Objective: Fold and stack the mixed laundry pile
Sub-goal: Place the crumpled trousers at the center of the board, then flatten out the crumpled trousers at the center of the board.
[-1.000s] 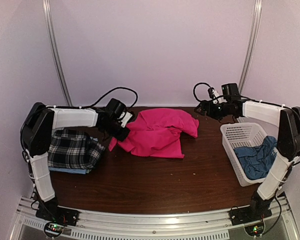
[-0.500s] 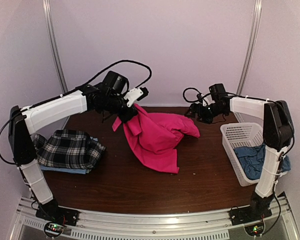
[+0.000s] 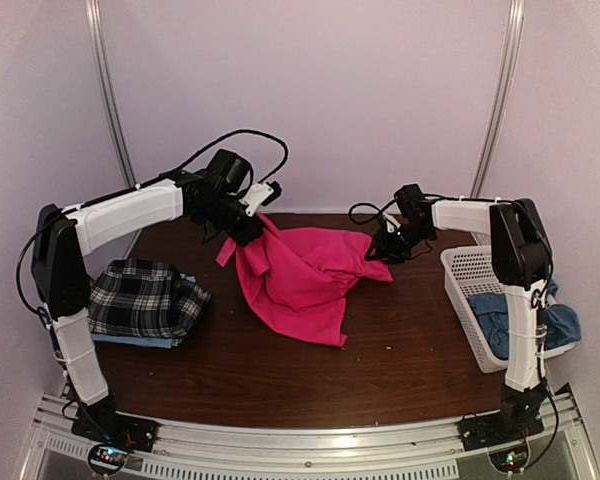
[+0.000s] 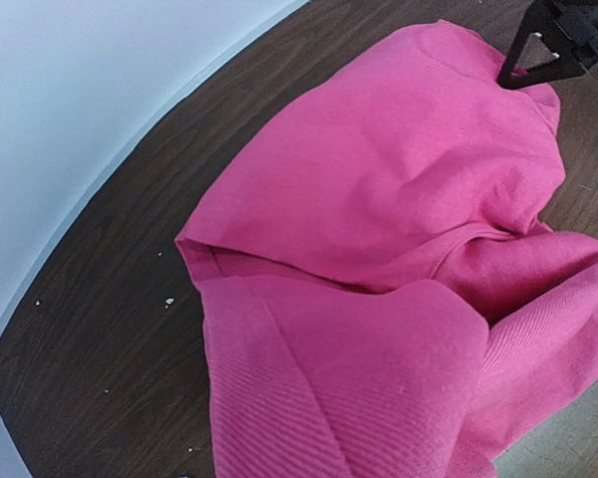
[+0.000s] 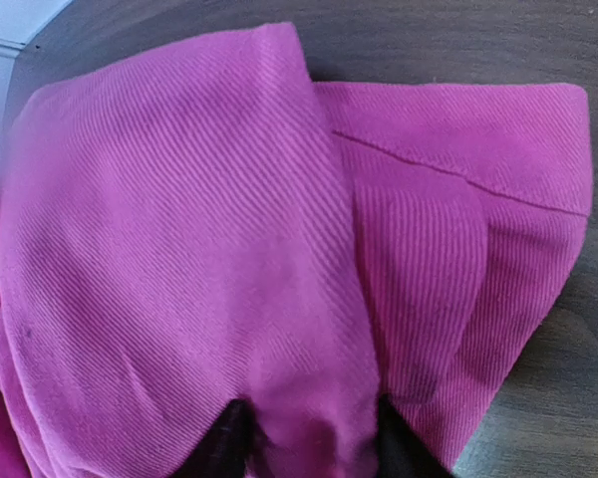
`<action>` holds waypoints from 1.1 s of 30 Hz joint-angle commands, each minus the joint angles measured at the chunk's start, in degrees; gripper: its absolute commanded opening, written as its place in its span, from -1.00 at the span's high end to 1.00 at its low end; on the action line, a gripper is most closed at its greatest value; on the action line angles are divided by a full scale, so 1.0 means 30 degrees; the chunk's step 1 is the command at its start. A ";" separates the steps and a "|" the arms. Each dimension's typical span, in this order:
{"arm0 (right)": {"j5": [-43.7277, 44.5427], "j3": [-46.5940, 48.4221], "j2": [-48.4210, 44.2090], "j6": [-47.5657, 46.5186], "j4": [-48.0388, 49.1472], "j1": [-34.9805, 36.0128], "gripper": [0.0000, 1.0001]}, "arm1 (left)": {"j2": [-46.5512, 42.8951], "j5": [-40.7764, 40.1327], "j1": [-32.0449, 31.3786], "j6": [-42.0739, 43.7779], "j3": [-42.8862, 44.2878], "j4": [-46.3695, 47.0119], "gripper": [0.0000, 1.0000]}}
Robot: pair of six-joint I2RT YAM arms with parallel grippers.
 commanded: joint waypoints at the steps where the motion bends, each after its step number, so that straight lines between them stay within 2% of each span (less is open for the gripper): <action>1: -0.0739 0.2106 -0.0693 -0.0299 -0.1125 0.0195 1.00 | -0.0264 -0.0550 0.0668 -0.0474 0.1226 0.0809 1.00; 6: 0.2223 0.5306 -0.3890 -0.0666 -0.2692 -0.0127 1.00 | -0.0919 -0.2005 0.0709 0.1416 0.3484 0.0084 1.00; 10: 0.3489 0.7472 -0.5468 -0.0410 -0.5023 -0.1821 1.00 | -0.3084 -0.0800 0.0680 0.5535 0.3484 0.0126 0.95; 13: 0.3155 0.7273 -0.6440 -0.0383 -0.5010 -0.2760 1.00 | -0.4420 -0.0029 0.0680 0.8063 0.2957 0.0076 0.92; 16: 0.2003 0.7502 -0.5874 -0.0488 -0.4705 -0.2881 1.00 | -0.4856 0.0770 0.0680 0.8783 0.2036 0.0930 0.84; 17: 0.1762 0.7895 -0.5257 -0.0386 -0.4565 -0.2855 1.00 | -0.4744 0.1208 0.0665 0.8916 0.1517 0.1154 0.73; 19: 0.1354 0.8732 -0.3844 0.0028 -0.3806 -0.2809 1.00 | -0.3985 -0.0191 0.0444 0.8314 0.1059 0.1649 0.28; 21: 0.0833 1.0854 -0.1920 0.0591 -0.3582 -0.2704 1.00 | -0.3261 -0.2386 0.0609 0.5825 0.0749 0.2821 0.06; 22: 0.0920 1.1969 -0.0760 0.0708 -0.3480 -0.2427 0.97 | -0.2996 -0.2918 0.1020 0.4660 0.0499 0.3305 -0.19; 23: 0.1139 1.2841 0.0007 0.0745 -0.3522 -0.2253 0.79 | -0.2973 -0.3377 0.1396 0.3497 0.0083 0.3838 -0.40; 24: 0.1072 1.3624 0.0656 0.0863 -0.3678 -0.2202 0.47 | -0.2937 -0.3145 0.1788 0.2145 -0.0302 0.4286 -0.47; 26: 0.1261 1.4309 0.1367 0.1228 -0.4257 -0.2178 -0.25 | -0.2897 -0.1580 0.2147 0.1666 -0.0808 0.4380 -0.53; 27: 0.1420 1.4188 0.1357 0.1246 -0.4527 -0.2163 -0.45 | -0.2822 -0.1342 0.2098 0.1771 -0.0992 0.4273 -0.59; 29: 0.1796 1.3405 0.0802 0.0857 -0.4962 -0.2156 -0.59 | -0.2499 -0.1022 0.2058 0.1438 -0.0973 0.3622 -0.62; 33: 0.1743 0.8662 -0.2302 0.0386 -0.3574 -0.2149 -0.57 | -0.2346 0.1800 0.1797 0.2010 -0.1421 0.3030 -0.62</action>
